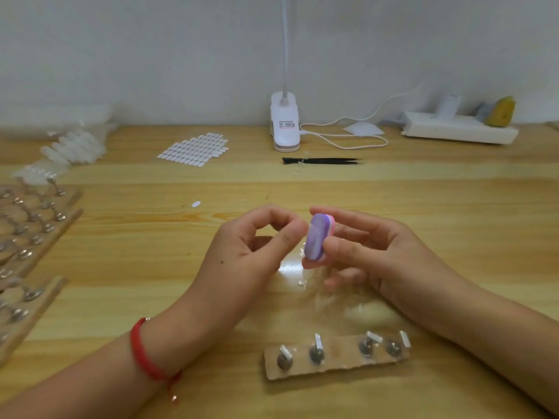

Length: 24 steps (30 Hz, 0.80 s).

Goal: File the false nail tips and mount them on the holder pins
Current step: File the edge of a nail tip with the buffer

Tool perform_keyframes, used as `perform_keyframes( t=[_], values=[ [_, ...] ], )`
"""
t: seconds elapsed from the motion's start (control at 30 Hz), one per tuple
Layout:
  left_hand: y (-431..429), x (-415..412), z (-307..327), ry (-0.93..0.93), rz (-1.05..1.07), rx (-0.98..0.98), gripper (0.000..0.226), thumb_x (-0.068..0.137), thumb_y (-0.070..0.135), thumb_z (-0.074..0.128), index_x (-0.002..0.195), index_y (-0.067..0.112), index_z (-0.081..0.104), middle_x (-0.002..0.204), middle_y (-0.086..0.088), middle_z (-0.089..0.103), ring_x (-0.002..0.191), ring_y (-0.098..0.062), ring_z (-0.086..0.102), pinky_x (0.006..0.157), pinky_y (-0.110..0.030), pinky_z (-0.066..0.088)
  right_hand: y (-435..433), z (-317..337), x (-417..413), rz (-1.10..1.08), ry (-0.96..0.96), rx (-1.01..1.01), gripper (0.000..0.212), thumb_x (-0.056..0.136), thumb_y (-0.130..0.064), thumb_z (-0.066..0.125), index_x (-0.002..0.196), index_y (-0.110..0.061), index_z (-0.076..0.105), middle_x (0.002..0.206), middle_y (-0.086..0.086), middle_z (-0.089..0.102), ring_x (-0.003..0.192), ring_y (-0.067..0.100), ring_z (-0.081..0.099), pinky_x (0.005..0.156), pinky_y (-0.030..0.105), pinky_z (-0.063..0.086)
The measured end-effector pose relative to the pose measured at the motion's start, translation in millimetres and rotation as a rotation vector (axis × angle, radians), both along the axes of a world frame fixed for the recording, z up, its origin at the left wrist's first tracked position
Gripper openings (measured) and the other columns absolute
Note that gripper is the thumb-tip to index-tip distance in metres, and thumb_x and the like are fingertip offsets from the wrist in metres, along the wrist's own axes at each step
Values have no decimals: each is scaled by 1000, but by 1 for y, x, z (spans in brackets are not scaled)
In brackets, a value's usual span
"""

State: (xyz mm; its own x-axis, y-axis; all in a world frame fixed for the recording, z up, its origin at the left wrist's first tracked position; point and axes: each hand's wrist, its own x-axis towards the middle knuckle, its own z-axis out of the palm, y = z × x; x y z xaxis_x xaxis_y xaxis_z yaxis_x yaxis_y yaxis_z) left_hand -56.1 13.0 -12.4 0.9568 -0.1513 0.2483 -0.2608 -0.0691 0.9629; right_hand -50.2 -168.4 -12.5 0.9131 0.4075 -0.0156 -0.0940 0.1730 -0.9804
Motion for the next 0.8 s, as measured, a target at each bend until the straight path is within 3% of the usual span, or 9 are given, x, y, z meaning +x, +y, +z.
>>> perform_keyframes(
  t=[0.2, 0.4, 0.53, 0.67, 0.8],
  values=[
    [-1, 0, 2, 19, -30, 17, 19, 78, 34, 58, 76, 17, 65, 46, 17, 49, 38, 1, 35, 42, -6, 28, 0, -1, 2, -47, 35, 55, 39, 69, -23, 75, 109, -24, 74, 99, 10, 75, 87, 23, 74, 62, 23, 57],
    [-3, -2, 1, -8, -38, 52, 23, 77, 36, 60, 77, 15, 69, 48, 17, 46, 40, -1, 30, 42, -9, 25, -2, -2, 3, -64, 64, 109, 35, 74, -19, 71, 110, -20, 73, 94, 10, 75, 83, 20, 74, 62, 22, 57],
    [-2, -1, 3, -9, 17, 21, 20, 75, 35, 60, 74, 17, 68, 45, 18, 48, 38, 2, 39, 43, -4, 28, 0, -2, 2, -12, 28, 52, 36, 71, -20, 78, 106, -26, 75, 96, 9, 75, 84, 23, 74, 64, 23, 58],
    [-3, -1, 3, 16, -12, 36, 21, 74, 38, 61, 74, 18, 70, 48, 18, 48, 39, 1, 35, 44, -6, 28, -1, -3, 2, -89, 47, 108, 38, 68, -22, 77, 106, -24, 75, 94, 10, 75, 85, 24, 74, 63, 23, 57],
    [-2, 0, 4, 18, 23, 26, 16, 75, 36, 61, 71, 22, 68, 45, 18, 47, 38, 1, 33, 42, -5, 27, 1, -2, 0, -38, 4, 24, 39, 66, -19, 84, 104, -25, 76, 95, 9, 75, 81, 25, 74, 62, 24, 58]
  ],
)
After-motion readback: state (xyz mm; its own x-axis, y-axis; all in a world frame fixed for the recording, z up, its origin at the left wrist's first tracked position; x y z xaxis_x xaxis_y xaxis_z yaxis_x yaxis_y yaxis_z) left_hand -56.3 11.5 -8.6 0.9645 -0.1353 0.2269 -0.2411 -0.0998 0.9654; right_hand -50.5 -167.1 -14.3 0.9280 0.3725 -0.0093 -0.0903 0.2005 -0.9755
